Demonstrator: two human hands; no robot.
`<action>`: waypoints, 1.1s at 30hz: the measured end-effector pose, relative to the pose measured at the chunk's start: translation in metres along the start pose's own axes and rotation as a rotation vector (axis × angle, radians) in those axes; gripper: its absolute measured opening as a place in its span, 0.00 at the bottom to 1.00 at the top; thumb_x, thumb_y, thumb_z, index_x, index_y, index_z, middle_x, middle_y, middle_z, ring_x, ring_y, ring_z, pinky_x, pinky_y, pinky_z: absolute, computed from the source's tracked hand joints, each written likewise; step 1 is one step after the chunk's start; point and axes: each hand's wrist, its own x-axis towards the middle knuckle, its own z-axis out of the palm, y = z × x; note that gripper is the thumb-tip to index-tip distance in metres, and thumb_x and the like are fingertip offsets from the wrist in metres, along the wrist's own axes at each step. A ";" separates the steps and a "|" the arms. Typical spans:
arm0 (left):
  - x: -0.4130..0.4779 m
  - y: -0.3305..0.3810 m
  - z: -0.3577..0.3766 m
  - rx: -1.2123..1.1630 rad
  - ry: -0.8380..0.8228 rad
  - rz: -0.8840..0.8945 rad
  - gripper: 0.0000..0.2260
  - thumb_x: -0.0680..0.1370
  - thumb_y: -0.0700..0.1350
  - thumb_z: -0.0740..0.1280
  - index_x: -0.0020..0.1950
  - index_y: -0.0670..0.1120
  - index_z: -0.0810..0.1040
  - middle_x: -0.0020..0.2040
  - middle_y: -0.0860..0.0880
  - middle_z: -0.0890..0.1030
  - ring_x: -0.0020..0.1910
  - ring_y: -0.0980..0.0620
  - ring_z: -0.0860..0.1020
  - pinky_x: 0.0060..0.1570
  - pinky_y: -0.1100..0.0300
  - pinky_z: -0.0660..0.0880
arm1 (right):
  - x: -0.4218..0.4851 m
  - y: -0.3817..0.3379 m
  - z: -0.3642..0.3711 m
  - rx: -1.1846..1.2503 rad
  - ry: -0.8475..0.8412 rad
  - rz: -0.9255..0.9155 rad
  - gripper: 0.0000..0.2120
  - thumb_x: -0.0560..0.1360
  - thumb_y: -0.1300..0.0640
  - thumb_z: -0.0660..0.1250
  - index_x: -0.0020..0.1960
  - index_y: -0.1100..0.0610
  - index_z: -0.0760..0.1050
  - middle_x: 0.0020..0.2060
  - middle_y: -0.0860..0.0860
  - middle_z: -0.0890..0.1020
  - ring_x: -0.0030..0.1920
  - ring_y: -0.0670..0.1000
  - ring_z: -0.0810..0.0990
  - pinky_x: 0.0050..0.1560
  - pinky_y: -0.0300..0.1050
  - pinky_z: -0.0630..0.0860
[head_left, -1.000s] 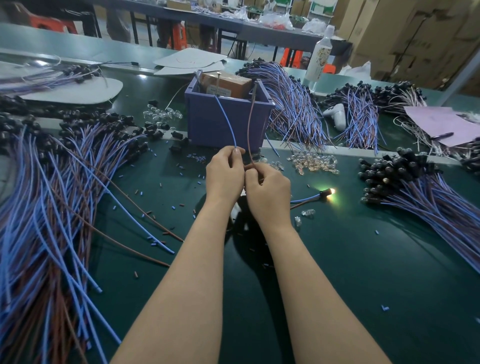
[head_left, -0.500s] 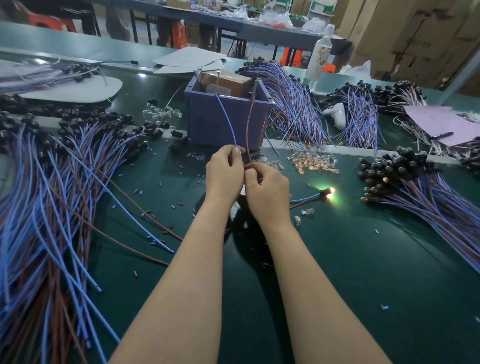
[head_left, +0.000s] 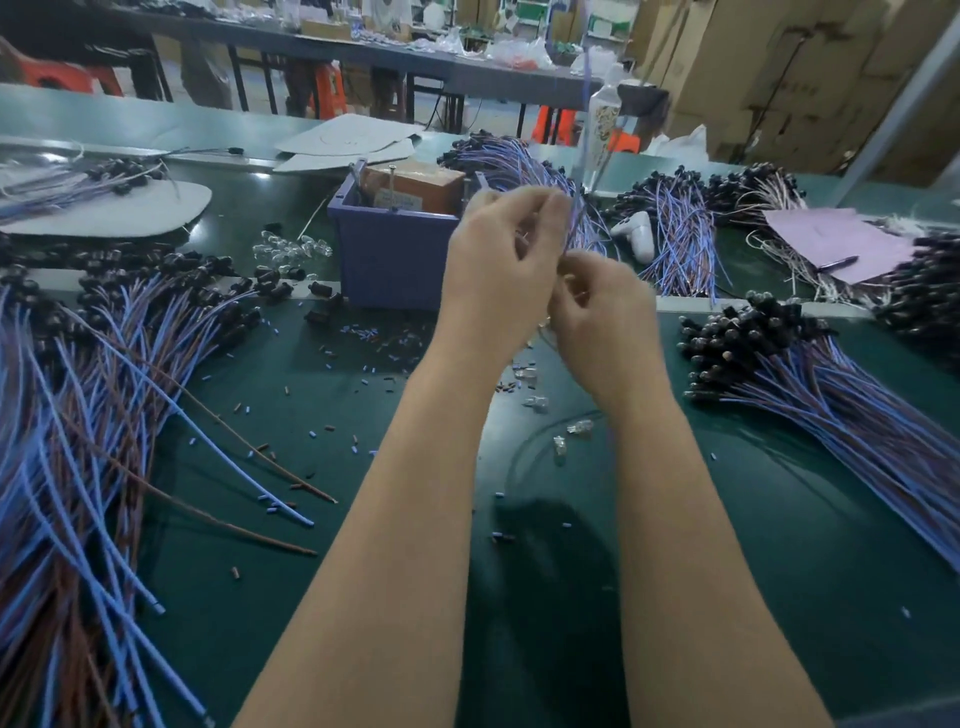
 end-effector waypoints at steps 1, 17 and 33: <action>0.002 0.007 0.005 0.004 0.039 -0.010 0.12 0.81 0.50 0.60 0.44 0.46 0.79 0.40 0.52 0.77 0.35 0.64 0.73 0.36 0.73 0.67 | 0.000 0.003 -0.011 0.060 0.139 0.007 0.11 0.79 0.55 0.61 0.46 0.60 0.79 0.36 0.54 0.82 0.38 0.56 0.79 0.42 0.49 0.75; -0.046 0.074 0.219 -0.770 -0.509 -0.780 0.14 0.82 0.38 0.58 0.35 0.43 0.70 0.27 0.50 0.72 0.18 0.61 0.67 0.20 0.69 0.67 | -0.060 0.135 -0.122 0.840 1.045 0.768 0.16 0.80 0.54 0.60 0.35 0.56 0.74 0.22 0.47 0.78 0.21 0.45 0.74 0.24 0.35 0.70; -0.063 0.026 0.264 -0.306 -0.711 -0.794 0.12 0.78 0.41 0.59 0.38 0.42 0.77 0.40 0.42 0.81 0.34 0.46 0.77 0.35 0.58 0.77 | -0.061 0.163 -0.114 1.200 0.975 0.972 0.08 0.79 0.60 0.59 0.50 0.63 0.75 0.46 0.54 0.81 0.46 0.51 0.81 0.40 0.39 0.79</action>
